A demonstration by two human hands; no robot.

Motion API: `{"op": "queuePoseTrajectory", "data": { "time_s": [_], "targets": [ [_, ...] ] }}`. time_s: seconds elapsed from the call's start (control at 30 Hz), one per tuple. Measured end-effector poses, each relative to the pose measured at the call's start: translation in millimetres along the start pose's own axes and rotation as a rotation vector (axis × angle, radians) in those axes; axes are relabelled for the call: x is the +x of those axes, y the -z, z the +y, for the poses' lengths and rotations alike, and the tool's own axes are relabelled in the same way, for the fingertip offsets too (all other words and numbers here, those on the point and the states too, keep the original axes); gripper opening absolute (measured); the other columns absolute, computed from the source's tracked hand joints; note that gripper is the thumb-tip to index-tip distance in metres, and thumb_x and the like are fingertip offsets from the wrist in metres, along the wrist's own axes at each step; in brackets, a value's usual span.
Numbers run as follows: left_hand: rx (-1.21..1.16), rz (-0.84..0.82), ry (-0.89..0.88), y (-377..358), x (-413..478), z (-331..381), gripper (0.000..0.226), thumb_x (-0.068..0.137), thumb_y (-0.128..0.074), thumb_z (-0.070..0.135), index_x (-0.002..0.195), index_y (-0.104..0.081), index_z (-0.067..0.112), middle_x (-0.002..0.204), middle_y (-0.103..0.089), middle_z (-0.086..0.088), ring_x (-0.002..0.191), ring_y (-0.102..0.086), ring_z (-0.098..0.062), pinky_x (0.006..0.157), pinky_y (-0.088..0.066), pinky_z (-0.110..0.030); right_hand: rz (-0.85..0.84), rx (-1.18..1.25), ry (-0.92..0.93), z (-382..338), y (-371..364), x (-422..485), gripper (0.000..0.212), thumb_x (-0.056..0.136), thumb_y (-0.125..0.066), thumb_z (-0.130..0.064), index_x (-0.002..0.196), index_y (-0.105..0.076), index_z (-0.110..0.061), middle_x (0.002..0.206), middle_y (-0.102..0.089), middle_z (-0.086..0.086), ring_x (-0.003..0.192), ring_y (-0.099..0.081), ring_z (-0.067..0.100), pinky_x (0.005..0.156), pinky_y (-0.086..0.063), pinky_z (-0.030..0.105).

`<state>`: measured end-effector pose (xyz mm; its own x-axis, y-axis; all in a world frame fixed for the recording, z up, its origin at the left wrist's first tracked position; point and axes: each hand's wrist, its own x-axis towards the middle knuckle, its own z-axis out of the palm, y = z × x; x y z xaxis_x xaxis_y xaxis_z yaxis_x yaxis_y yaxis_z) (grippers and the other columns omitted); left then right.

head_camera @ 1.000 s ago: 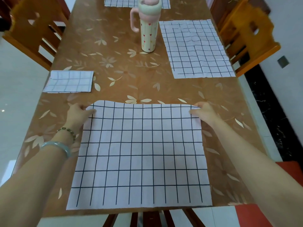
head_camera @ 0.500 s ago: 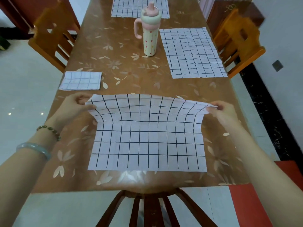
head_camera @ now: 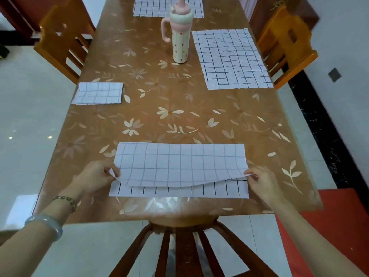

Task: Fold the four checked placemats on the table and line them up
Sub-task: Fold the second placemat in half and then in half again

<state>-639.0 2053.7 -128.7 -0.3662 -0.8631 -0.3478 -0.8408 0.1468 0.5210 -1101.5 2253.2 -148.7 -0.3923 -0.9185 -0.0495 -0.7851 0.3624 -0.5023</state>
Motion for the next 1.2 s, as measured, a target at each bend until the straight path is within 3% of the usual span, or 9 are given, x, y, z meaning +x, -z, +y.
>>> {"op": "queuePoseTrajectory", "data": {
  "time_s": [0.23, 0.33, 0.47, 0.6, 0.7, 0.83, 0.93, 1.03, 1.2],
  "targets": [
    [0.102, 0.002, 0.024, -22.2, -9.9, -24.4, 0.034, 0.068, -0.074, 0.009, 0.065, -0.066, 0.042, 0.087, -0.067, 0.021, 0.084, -0.063, -0.013, 0.073, -0.052, -0.033, -0.023, -0.159, 0.113, 4.5, -14.3, -21.1, 0.024, 0.065, -0.073, 0.013, 0.073, -0.072, -0.010, 0.078, -0.066, 0.002, 0.079, -0.058, 0.022, 0.056, -0.034, 0.017],
    [0.092, -0.003, -0.021, -25.4, -14.5, -17.3, 0.033, 0.068, -0.074, -0.005, 0.066, -0.071, 0.027, 0.085, -0.068, 0.008, 0.083, -0.062, -0.019, 0.067, -0.043, -0.018, -0.051, -0.200, 0.133, 7.7, -16.4, -24.2, 0.027, 0.060, -0.077, 0.013, 0.072, -0.071, -0.011, 0.078, -0.066, 0.001, 0.078, -0.060, 0.023, 0.054, -0.031, 0.011],
    [0.125, -0.032, -0.076, -26.5, -14.7, -23.0, 0.050, 0.066, -0.075, -0.006, 0.062, -0.059, 0.041, 0.086, -0.066, 0.008, 0.082, -0.058, -0.014, 0.065, -0.036, -0.009, -0.086, -0.254, 0.131, 14.6, -21.0, -26.1, 0.026, 0.062, -0.077, 0.010, 0.075, -0.070, -0.012, 0.084, -0.065, 0.000, 0.086, -0.053, 0.013, 0.055, -0.021, 0.005],
    [0.152, -0.098, -0.075, -24.2, -17.0, -29.4, 0.050, 0.063, -0.078, 0.001, 0.078, -0.060, 0.046, 0.100, -0.061, 0.011, 0.097, -0.054, -0.016, 0.075, -0.045, -0.022, -0.109, -0.248, 0.076, 25.5, -26.3, -27.5, 0.029, 0.067, -0.072, 0.012, 0.086, -0.072, -0.011, 0.095, -0.065, 0.002, 0.093, -0.059, 0.021, 0.054, -0.035, 0.011],
    [0.083, -0.116, -0.074, -22.2, -34.6, -28.9, 0.041, 0.075, -0.074, 0.013, 0.103, -0.060, 0.038, 0.112, -0.057, 0.015, 0.102, -0.053, -0.009, 0.086, -0.049, -0.030, -0.047, -0.164, 0.003, 26.1, -24.5, -26.7, 0.033, 0.071, -0.065, 0.014, 0.095, -0.072, -0.008, 0.100, -0.064, 0.007, 0.097, -0.056, 0.027, 0.067, -0.052, 0.033],
    [0.060, 0.056, -0.144, -23.5, -36.7, -13.9, 0.019, 0.087, -0.053, 0.024, 0.102, -0.054, 0.034, 0.103, -0.058, 0.006, 0.098, -0.051, -0.014, 0.081, -0.044, -0.033, 0.130, -0.004, -0.069, -3.8, -19.3, -10.9, 0.031, 0.077, -0.058, 0.011, 0.101, -0.070, -0.006, 0.106, -0.059, 0.009, 0.103, -0.049, 0.027, 0.080, -0.047, 0.037],
    [0.139, 0.165, -0.234, -37.6, 0.0, 11.5, 0.033, 0.093, -0.038, 0.031, 0.116, -0.057, 0.015, 0.114, -0.059, -0.007, 0.108, -0.052, -0.027, 0.086, -0.041, -0.036, 0.159, 0.062, -0.045, -49.2, -34.4, 10.3, 0.031, 0.082, -0.059, 0.007, 0.107, -0.068, -0.008, 0.121, -0.057, 0.012, 0.115, -0.047, 0.028, 0.090, -0.049, 0.044],
    [0.327, 0.153, -0.316, -64.2, 45.1, 36.7, 0.062, 0.095, -0.028, 0.042, 0.139, -0.044, 0.001, 0.145, -0.044, -0.015, 0.135, -0.039, -0.031, 0.111, -0.024, -0.037, -0.047, 0.015, 0.030, -96.4, -61.0, 23.9, 0.037, 0.095, -0.050, -0.015, 0.132, -0.053, -0.013, 0.149, -0.037, 0.011, 0.140, -0.026, 0.029, 0.113, -0.021, 0.039],
    [0.503, 0.085, -0.266, -106.0, 64.3, 50.1, 0.074, 0.097, -0.010, 0.059, 0.152, -0.015, 0.011, 0.159, -0.018, -0.006, 0.146, -0.011, -0.019, 0.118, 0.003, -0.038, -0.314, -0.290, 0.159, -106.1, -111.8, 32.1, 0.078, 0.085, 0.009, -0.061, 0.152, -0.009, -0.024, 0.160, 0.003, 0.009, 0.147, 0.007, 0.026, 0.114, 0.009, 0.041]
  ]
}}
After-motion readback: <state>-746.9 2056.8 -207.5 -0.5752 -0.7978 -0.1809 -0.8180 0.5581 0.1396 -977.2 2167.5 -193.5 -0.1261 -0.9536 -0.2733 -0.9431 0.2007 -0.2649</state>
